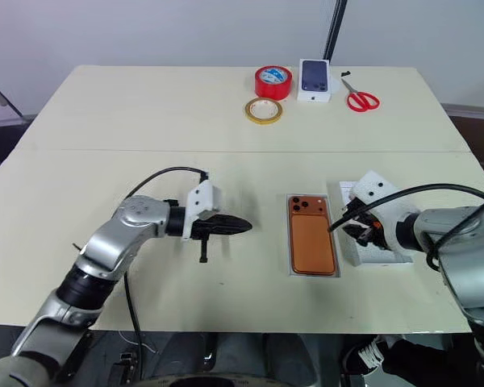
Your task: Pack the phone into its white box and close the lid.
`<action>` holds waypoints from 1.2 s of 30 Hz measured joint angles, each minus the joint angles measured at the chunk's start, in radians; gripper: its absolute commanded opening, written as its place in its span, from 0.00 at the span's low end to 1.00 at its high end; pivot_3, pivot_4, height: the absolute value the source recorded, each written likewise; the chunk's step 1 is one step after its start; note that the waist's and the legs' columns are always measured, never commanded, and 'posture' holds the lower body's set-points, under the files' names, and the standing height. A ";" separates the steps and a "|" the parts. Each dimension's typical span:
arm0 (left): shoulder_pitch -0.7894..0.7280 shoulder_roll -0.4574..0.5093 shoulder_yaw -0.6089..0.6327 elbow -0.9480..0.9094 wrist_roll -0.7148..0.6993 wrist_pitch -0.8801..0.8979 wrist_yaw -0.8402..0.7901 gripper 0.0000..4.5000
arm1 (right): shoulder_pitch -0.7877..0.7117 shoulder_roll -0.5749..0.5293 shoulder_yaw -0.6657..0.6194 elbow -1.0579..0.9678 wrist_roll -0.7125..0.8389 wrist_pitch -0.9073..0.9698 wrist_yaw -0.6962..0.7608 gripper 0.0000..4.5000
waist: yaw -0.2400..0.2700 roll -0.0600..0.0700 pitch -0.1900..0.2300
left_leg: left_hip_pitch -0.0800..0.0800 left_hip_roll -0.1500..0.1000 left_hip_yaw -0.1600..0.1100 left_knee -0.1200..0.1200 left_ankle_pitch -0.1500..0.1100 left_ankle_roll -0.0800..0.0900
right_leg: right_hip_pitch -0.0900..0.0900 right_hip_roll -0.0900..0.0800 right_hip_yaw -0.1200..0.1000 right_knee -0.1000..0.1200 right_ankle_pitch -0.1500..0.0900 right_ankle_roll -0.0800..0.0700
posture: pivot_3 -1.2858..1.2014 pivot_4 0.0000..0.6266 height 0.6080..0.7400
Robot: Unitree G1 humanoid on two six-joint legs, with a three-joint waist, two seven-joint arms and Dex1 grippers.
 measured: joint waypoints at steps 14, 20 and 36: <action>0.122 0.083 0.047 -0.079 -0.008 -0.175 -0.018 0.00 | -0.123 0.210 0.005 0.191 0.061 0.167 -0.243 0.51 | -0.003 0.001 0.000 | 0.000 0.000 0.001 -0.001 0.000 0.000 | 0.000 0.001 0.000 0.000 0.000 0.000 | 0.52 0.24 1.00; 0.122 0.082 0.021 -0.081 0.001 -0.184 -0.016 0.00 | -0.128 0.228 -0.006 0.205 0.088 0.167 -0.342 0.01 | -0.004 0.001 -0.001 | 0.000 0.000 0.001 -0.001 0.000 0.000 | 0.000 0.001 0.000 0.000 0.000 0.000 | 0.52 0.24 1.00; 0.037 0.046 0.115 0.128 0.006 -0.220 0.110 0.00 | -0.353 0.276 -0.245 0.394 1.250 0.059 -0.886 0.01 | -0.004 0.002 0.000 | -0.001 0.002 0.001 -0.001 0.000 0.001 | -0.001 0.001 0.000 -0.001 0.000 0.000 | 0.52 0.24 1.00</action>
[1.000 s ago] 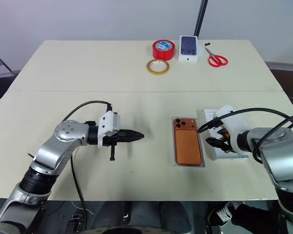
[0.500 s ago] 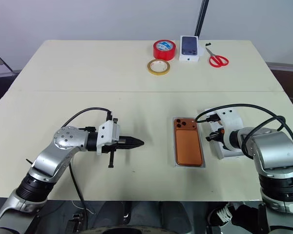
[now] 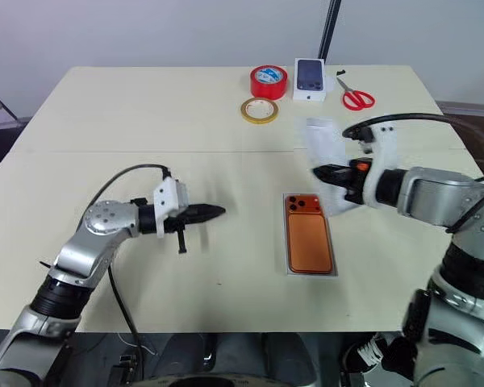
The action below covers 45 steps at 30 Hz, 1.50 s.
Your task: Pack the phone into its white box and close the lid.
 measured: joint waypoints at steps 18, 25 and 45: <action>-0.028 -0.088 -0.064 0.056 0.034 -0.027 0.007 0.00 | 0.413 0.025 0.324 -0.287 0.527 -0.648 -0.642 0.66 | 0.000 -0.001 0.000 | 0.000 -0.001 0.000 0.003 -0.001 0.002 | 0.002 0.000 0.000 0.000 0.000 0.000 | 0.52 0.24 1.00; -0.110 -0.224 -0.184 0.120 0.105 -0.029 0.031 0.00 | 0.232 -0.401 0.279 -0.149 0.525 -0.469 -0.405 0.88 | 0.001 0.002 0.001 | 0.001 0.001 0.000 0.001 -0.001 0.003 | 0.001 0.002 0.000 -0.002 0.000 0.000 | 0.52 0.24 1.00; -0.156 -0.246 -0.152 0.180 0.145 0.042 0.097 0.00 | 0.293 -0.614 0.450 -0.299 -0.435 -0.421 0.083 0.02 | 0.001 0.002 0.000 | 0.000 0.001 0.001 0.001 -0.001 0.003 | 0.000 0.001 0.002 -0.001 0.000 0.000 | 0.52 0.24 1.00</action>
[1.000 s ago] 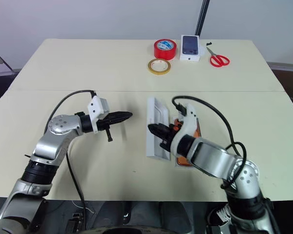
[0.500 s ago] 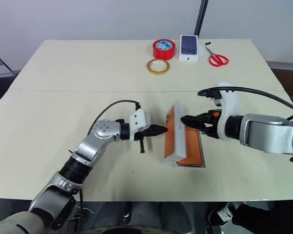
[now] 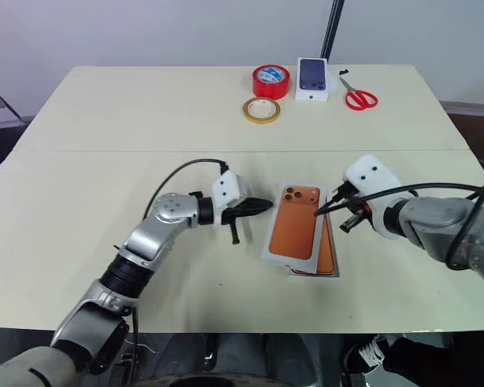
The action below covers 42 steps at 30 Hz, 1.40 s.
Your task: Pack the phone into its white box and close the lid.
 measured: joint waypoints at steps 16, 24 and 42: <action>-0.081 -0.041 -0.117 0.045 0.067 0.092 -0.061 0.00 | 0.015 0.172 0.019 -0.023 -0.260 0.038 0.205 0.02 | -0.001 0.000 0.000 | 0.000 -0.001 0.000 0.000 0.000 0.000 | 0.000 0.000 -0.001 0.000 0.000 0.000 | 0.52 0.24 1.00; -0.079 -0.036 -0.133 0.011 0.052 0.112 -0.142 0.00 | 0.035 0.181 -0.010 -0.071 -0.298 0.104 0.246 0.02 | 0.001 0.000 0.000 | 0.000 -0.001 0.000 0.000 0.000 0.000 | 0.000 0.000 -0.001 0.000 0.000 0.000 | 0.52 0.24 1.00; -0.079 -0.057 -0.151 -0.002 0.052 0.114 -0.160 0.00 | 0.108 0.215 -0.069 -0.120 -0.366 0.172 0.286 0.02 | 0.002 0.000 0.000 | 0.000 -0.001 0.000 0.001 0.000 0.000 | 0.001 0.000 -0.001 0.000 0.000 0.000 | 0.52 0.24 1.00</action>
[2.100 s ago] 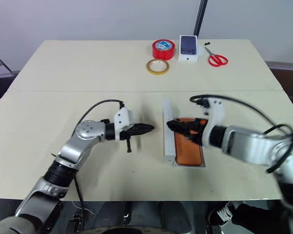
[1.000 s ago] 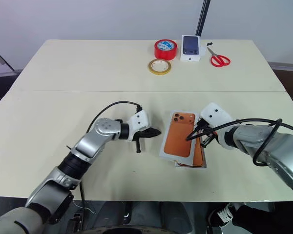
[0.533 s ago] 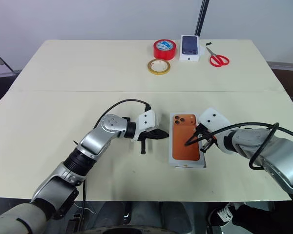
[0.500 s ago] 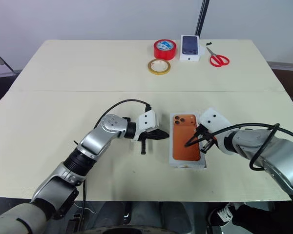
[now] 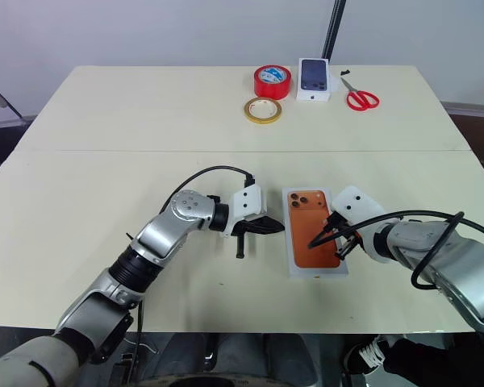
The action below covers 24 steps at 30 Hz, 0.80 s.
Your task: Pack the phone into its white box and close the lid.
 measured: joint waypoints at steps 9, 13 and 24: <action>0.000 0.000 -0.001 -0.007 0.000 0.000 -0.011 0.00 | 0.029 0.015 -0.013 -0.018 -0.029 0.010 0.018 0.02 | 0.000 0.000 0.000 | 0.000 0.000 0.000 0.000 0.000 0.000 | 0.000 0.000 0.000 0.000 0.000 0.000 | 0.52 0.24 1.00; 0.000 0.001 -0.003 -0.007 0.002 0.000 -0.017 0.00 | 0.040 0.020 -0.017 -0.021 -0.039 0.011 0.028 0.02 | 0.000 0.000 0.000 | 0.000 0.000 0.000 0.000 0.000 0.000 | 0.000 0.000 0.000 0.000 0.000 0.000 | 0.52 0.24 1.00; -0.018 -0.015 0.059 -0.006 -0.052 0.056 0.023 0.00 | 0.129 -0.074 -0.159 -0.060 -0.069 -0.046 0.162 0.02 | 0.000 0.000 0.000 | 0.000 0.000 0.000 0.001 0.000 0.000 | 0.001 0.000 0.000 0.000 0.000 0.000 | 0.52 0.24 1.00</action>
